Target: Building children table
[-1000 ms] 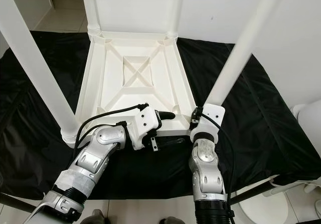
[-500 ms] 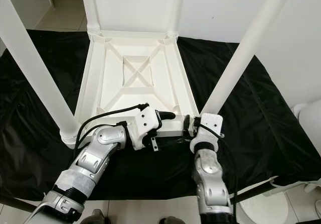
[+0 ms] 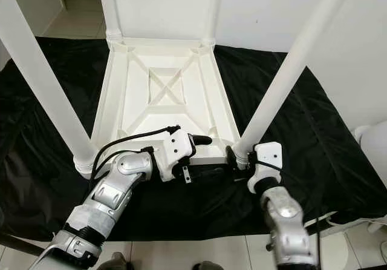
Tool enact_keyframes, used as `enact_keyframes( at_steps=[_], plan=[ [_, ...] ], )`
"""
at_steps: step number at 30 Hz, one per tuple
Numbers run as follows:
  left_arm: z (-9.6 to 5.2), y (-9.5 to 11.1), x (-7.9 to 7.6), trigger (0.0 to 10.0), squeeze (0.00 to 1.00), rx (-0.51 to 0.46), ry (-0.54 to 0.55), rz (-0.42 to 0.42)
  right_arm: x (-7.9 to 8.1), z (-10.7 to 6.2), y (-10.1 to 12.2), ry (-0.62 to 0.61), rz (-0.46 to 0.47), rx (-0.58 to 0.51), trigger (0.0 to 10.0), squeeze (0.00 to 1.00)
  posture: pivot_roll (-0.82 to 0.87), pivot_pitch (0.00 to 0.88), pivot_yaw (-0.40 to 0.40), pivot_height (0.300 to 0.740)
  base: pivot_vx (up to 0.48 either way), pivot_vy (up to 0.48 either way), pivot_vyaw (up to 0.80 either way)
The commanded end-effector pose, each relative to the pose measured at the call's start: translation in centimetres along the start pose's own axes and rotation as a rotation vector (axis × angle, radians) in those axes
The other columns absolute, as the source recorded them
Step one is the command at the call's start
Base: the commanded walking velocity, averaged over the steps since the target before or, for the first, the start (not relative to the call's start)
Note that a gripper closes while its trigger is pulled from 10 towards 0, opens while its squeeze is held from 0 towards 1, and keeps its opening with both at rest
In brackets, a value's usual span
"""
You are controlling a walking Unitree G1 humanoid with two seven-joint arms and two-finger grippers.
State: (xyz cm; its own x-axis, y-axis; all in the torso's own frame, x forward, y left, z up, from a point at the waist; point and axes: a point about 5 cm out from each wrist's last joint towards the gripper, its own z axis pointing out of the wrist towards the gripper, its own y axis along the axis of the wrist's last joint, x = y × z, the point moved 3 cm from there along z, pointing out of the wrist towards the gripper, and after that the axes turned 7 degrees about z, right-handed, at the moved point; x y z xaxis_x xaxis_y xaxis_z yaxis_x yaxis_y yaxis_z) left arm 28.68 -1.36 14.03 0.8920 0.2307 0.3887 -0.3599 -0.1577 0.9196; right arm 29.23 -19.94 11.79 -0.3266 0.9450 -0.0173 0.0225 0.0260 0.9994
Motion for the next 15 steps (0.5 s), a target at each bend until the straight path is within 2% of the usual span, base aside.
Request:
enact_keyframes(
  at_steps=[1,7,8,9,10,11,12,13,15],
  plan=[
    [0.2,0.2,0.8,10.0,0.0,0.005,0.09,0.012,0.2,0.3,0.0,0.055,0.008,0.003,10.0,0.0,0.0,0.0,-0.041,0.74,0.0,0.0,0.0],
    [0.3,0.3,0.8,10.0,0.0,0.004,0.09,0.013,0.3,1.7,0.1,0.161,-0.031,0.033,10.0,0.0,0.01,0.0,-0.038,0.74,0.0,0.0,0.0],
    [0.3,0.3,0.9,10.0,0.0,0.004,0.094,0.014,0.4,2.0,-0.2,0.182,-0.033,0.054,4.0,0.0,0.01,0.0,-0.04,0.74,0.0,0.0,0.0],
    [0.3,0.3,0.9,10.0,0.0,0.004,0.094,0.014,0.4,2.0,-0.2,0.182,-0.033,0.054,4.0,0.0,0.01,0.0,-0.04,0.74,0.0,0.0,0.0],
    [0.3,0.3,1.1,10.0,0.0,0.005,0.098,0.015,0.4,2.2,-0.6,0.202,-0.032,0.074,1.9,0.0,0.01,0.0,-0.042,0.74,0.0,0.0,0.0],
    [0.3,0.3,1.1,10.0,0.0,0.005,0.098,0.015,0.4,2.2,-0.6,0.202,-0.032,0.074,1.9,0.0,0.01,0.0,-0.042,0.74,0.0,0.0,0.0],
    [0.3,0.4,1.2,10.0,0.0,0.005,0.103,0.016,0.4,2.2,-0.9,0.213,-0.034,0.088,0.7,0.0,0.02,0.0,-0.046,0.74,0.0,0.0,0.0],
    [0.3,0.4,1.3,10.0,0.0,0.006,0.11,0.016,0.4,2.1,-1.2,0.217,-0.031,0.099,0.0,0.0,0.02,0.0,-0.049,0.74,0.0,0.0,0.0],
    [0.2,0.4,1.4,10.0,0.0,0.008,0.117,0.016,0.4,1.9,-1.5,0.23,-0.018,0.108,0.0,0.0,0.02,0.0,-0.053,0.74,0.0,0.0,0.0]
  ],
)
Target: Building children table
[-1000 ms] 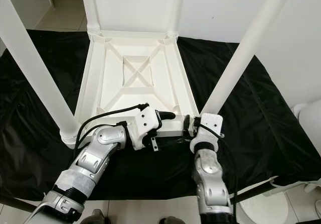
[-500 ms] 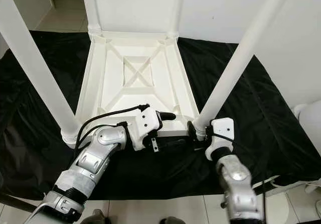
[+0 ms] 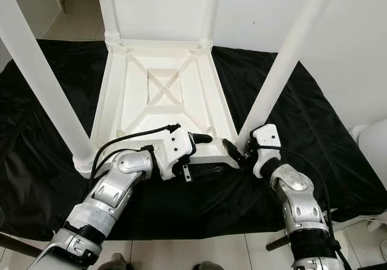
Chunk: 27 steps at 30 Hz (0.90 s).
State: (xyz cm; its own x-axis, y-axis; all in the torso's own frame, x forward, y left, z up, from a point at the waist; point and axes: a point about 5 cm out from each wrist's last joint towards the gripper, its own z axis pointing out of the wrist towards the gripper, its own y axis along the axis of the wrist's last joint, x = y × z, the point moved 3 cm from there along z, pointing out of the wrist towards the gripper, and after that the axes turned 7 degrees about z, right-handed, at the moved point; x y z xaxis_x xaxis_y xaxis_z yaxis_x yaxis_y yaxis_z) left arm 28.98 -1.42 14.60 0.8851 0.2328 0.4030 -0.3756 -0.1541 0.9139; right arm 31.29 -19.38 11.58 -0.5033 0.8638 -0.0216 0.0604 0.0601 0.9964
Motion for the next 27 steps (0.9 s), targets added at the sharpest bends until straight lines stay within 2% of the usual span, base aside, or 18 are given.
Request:
enact_keyframes(
  at_steps=[1,8,9,12,15,16,18,21,22,25,27],
  plan=[
    [0.1,-0.1,0.9,10.0,0.0,0.016,0.112,0.001,0.5,-0.1,-1.4,0.036,0.002,0.059,0.0,0.0,0.02,0.0,-0.053,0.74,0.0,0.0,0.0],
    [0.0,-0.1,0.8,10.0,0.0,0.018,0.115,-0.003,0.3,-0.8,-2.0,0.032,0.041,0.06,0.0,0.0,0.02,0.0,-0.049,0.74,0.0,0.0,0.0],
    [0.0,-0.1,0.8,10.0,0.0,0.017,0.113,-0.004,0.3,-0.9,-2.0,0.013,0.052,0.052,10.0,0.0,0.01,0.0,-0.048,0.74,0.0,0.0,0.0],
    [0.0,-0.1,0.8,10.0,0.0,0.017,0.113,-0.004,0.2,-0.9,-2.0,0.0,0.059,0.046,10.0,0.0,0.01,0.0,-0.048,0.74,0.0,0.0,0.0],
    [0.1,-0.1,0.8,10.0,0.0,0.017,0.11,-0.004,0.1,-0.8,-1.8,-0.055,0.076,0.024,10.0,0.0,0.01,0.0,-0.045,0.74,0.0,0.0,0.0],
    [0.1,-0.1,0.8,10.0,0.0,0.017,0.108,-0.004,0.0,-0.7,-1.6,-0.112,0.086,0.016,10.0,0.0,0.0,0.0,-0.045,0.74,0.0,0.0,0.0],
    [0.1,-0.1,0.8,10.0,0.0,0.017,0.108,-0.004,0.0,-0.7,-1.6,-0.112,0.086,0.016,10.0,0.0,0.0,0.0,-0.045,0.74,0.0,0.0,0.0],
    [0.2,-0.1,0.6,10.0,0.0,0.014,0.103,-0.009,-0.5,-0.4,-1.2,-0.332,0.082,-0.001,10.0,0.0,0.0,0.0,-0.04,0.74,0.0,0.0,0.0],
    [0.2,-0.1,0.6,10.0,0.0,0.014,0.103,-0.009,-0.5,-0.4,-1.2,-0.332,0.082,-0.001,10.0,0.0,0.0,0.0,-0.04,0.74,0.0,0.0,0.0],
    [0.3,-0.1,0.5,10.0,0.0,0.015,0.099,-0.011,-0.1,-0.1,-1.1,-0.475,0.154,-0.017,10.0,0.0,-0.01,0.0,-0.041,0.74,0.0,0.0,0.0],
    [0.3,-0.1,0.5,10.0,0.0,0.015,0.099,-0.011,-0.1,-0.1,-1.1,-0.475,0.154,-0.017,10.0,0.0,-0.01,0.0,-0.041,0.74,0.0,0.0,0.0]
  ],
)
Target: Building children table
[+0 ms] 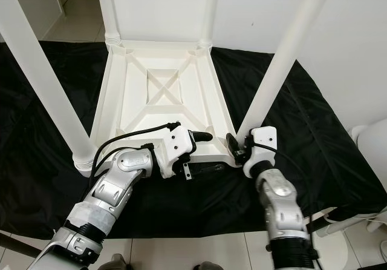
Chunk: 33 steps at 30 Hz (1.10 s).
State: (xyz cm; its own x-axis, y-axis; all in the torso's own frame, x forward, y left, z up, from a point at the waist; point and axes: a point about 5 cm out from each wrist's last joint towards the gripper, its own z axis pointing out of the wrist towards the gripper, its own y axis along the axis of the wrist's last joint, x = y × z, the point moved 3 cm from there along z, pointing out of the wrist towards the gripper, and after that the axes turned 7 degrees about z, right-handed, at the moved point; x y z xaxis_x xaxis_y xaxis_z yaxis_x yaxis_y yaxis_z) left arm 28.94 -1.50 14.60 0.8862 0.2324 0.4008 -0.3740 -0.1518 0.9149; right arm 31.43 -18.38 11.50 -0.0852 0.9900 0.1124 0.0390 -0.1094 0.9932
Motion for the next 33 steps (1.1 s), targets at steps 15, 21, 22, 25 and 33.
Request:
enact_keyframes(
  at_steps=[15,21,22,25,33],
  plan=[
    [0.2,-0.2,0.4,10.0,0.0,0.017,0.109,-0.015,2.2,-0.1,-0.7,-0.408,0.085,-0.022,10.0,0.0,0.0,0.0,-0.051,0.74,0.0,0.0,0.0],
    [0.2,-0.2,0.4,10.0,0.0,0.018,0.109,-0.014,2.3,-0.1,-0.2,-0.388,0.1,-0.037,10.0,0.73,0.0,0.0,-0.053,0.74,0.0,0.0,0.0],
    [0.2,-0.2,0.4,10.0,0.0,0.018,0.11,-0.013,2.3,-0.1,-0.2,-0.387,0.107,-0.04,10.0,1.0,0.0,0.0,-0.053,0.74,0.0,0.0,0.0],
    [0.2,-0.2,0.5,10.0,0.0,0.018,0.113,-0.014,2.3,-0.4,0.1,-0.361,0.117,-0.065,10.0,1.0,0.0,0.0,-0.054,0.74,0.0,0.0,0.0],
    [0.3,0.0,0.6,10.0,0.0,0.01,0.117,-0.018,1.4,-1.9,-0.7,-0.24,0.076,-0.059,10.0,0.0,0.0,0.0,-0.055,0.74,0.0,0.0,0.0]
  ],
)
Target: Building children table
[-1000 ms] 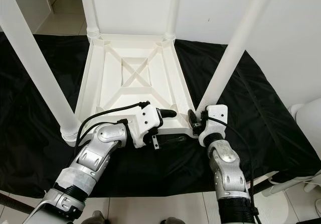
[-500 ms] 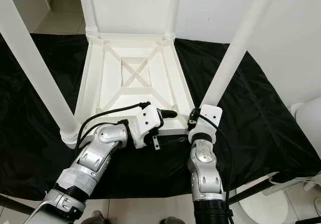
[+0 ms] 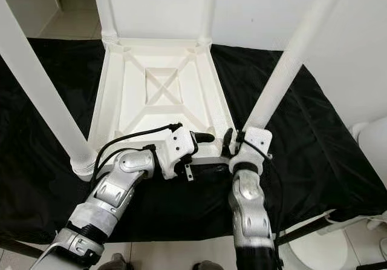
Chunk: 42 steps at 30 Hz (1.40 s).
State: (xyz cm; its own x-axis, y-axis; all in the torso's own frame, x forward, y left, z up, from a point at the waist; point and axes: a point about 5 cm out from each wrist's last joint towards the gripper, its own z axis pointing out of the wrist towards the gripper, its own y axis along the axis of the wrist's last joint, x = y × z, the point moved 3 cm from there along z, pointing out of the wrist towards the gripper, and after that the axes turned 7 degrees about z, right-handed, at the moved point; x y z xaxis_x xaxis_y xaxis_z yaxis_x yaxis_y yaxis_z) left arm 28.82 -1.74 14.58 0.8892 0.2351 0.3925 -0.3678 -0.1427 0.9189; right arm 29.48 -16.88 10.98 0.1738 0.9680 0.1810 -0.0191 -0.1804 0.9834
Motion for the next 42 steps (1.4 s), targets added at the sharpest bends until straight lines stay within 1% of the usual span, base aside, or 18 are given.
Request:
enact_keyframes(
  at_steps=[1,4,5,7,12,14,16,21,23,27,28,29,30,31,32,33,35,42],
  plan=[
    [0.1,-0.1,0.8,10.0,0.0,0.017,0.116,-0.009,-0.2,0.0,0.1,0.019,0.003,-0.003,10.0,0.0,0.0,0.0,-0.055,0.74,0.0,0.0,0.0],
    [0.2,0.0,0.8,10.0,0.0,0.012,0.114,-0.008,-0.2,-0.3,-0.4,0.172,-0.04,0.025,10.0,0.0,-0.01,0.0,-0.053,0.74,0.0,0.0,0.0],
    [0.2,0.0,0.8,10.0,0.0,0.012,0.114,-0.008,-0.2,-0.3,-0.4,0.172,-0.04,0.025,10.0,0.0,-0.01,0.0,-0.053,0.74,0.0,0.0,0.0],
    [0.2,0.0,0.8,10.0,0.0,0.012,0.112,-0.008,-0.7,-0.4,-0.2,0.248,-0.075,0.017,10.0,0.0,-0.01,0.0,-0.054,0.74,0.0,0.0,0.0],
    [0.2,0.1,0.8,10.0,0.0,0.011,0.112,-0.007,-1.7,-0.3,0.3,0.33,-0.102,0.009,10.0,0.0,-0.01,0.0,-0.056,0.74,0.0,0.0,0.0],
    [0.2,0.1,0.9,10.0,0.0,0.012,0.114,-0.005,-2.5,0.0,1.1,0.422,-0.118,0.008,10.0,0.0,0.0,0.0,-0.056,0.74,0.0,0.0,0.0],
    [0.2,0.0,0.9,10.0,0.0,0.013,0.115,-0.004,-2.7,0.3,1.4,0.491,-0.135,0.019,10.0,0.0,0.0,0.0,-0.054,0.74,0.0,0.0,0.0],
    [0.2,0.1,1.0,10.0,0.0,0.012,0.113,-0.001,-2.8,0.8,1.4,0.569,-0.155,0.052,10.0,0.0,0.0,0.0,-0.051,0.74,0.0,0.0,0.0],
    [0.2,0.1,1.0,10.0,0.0,0.011,0.111,0.001,-2.5,1.4,1.5,0.632,-0.183,0.07,10.0,0.0,0.0,0.0,-0.048,0.74,0.0,0.0,0.0],
    [0.2,0.1,1.0,10.0,0.0,0.011,0.109,0.004,-1.8,1.9,1.2,0.716,-0.219,0.105,10.0,0.0,0.0,0.0,-0.049,0.74,0.0,0.0,0.0],
    [0.2,0.2,1.0,10.0,0.0,0.011,0.109,0.004,-1.7,2.0,1.1,0.735,-0.225,0.117,9.6,0.0,0.01,0.0,-0.05,0.74,0.0,0.0,0.0],
    [0.2,0.2,1.0,10.0,0.0,0.011,0.11,0.005,-1.6,2.1,0.9,0.751,-0.228,0.13,3.7,0.0,0.01,0.0,-0.054,0.74,0.0,0.0,0.0],
    [0.2,0.2,1.0,10.0,0.0,0.011,0.11,0.005,-1.6,2.1,0.9,0.751,-0.228,0.13,3.7,0.0,0.01,0.0,-0.054,0.74,0.0,0.0,0.0],
    [0.2,0.2,1.0,10.0,0.0,0.011,0.111,0.005,-1.5,2.2,0.7,0.762,-0.228,0.142,1.2,0.0,0.01,0.0,-0.054,0.74,0.0,0.0,0.0],
    [0.2,0.2,1.0,10.0,0.0,0.011,0.111,0.005,-1.5,2.2,0.7,0.762,-0.228,0.142,1.2,0.0,0.01,0.0,-0.054,0.74,0.0,0.0,0.0],
    [0.2,0.2,1.0,10.0,0.0,0.011,0.112,0.005,-1.5,2.2,0.4,0.77,-0.226,0.155,0.0,0.0,0.01,0.0,-0.056,0.74,0.0,0.0,0.0],
    [0.1,0.2,1.0,10.0,0.0,0.011,0.117,0.004,-1.7,2.0,-0.2,0.776,-0.228,0.182,0.0,0.0,0.02,0.0,-0.061,0.74,0.0,0.0,0.0],
    [0.0,0.1,1.0,10.0,0.0,0.013,0.119,0.005,-2.1,1.8,-0.5,0.777,-0.22,0.195,0.0,0.0,0.01,0.0,-0.06,0.74,0.0,0.0,0.0]
  ],
)
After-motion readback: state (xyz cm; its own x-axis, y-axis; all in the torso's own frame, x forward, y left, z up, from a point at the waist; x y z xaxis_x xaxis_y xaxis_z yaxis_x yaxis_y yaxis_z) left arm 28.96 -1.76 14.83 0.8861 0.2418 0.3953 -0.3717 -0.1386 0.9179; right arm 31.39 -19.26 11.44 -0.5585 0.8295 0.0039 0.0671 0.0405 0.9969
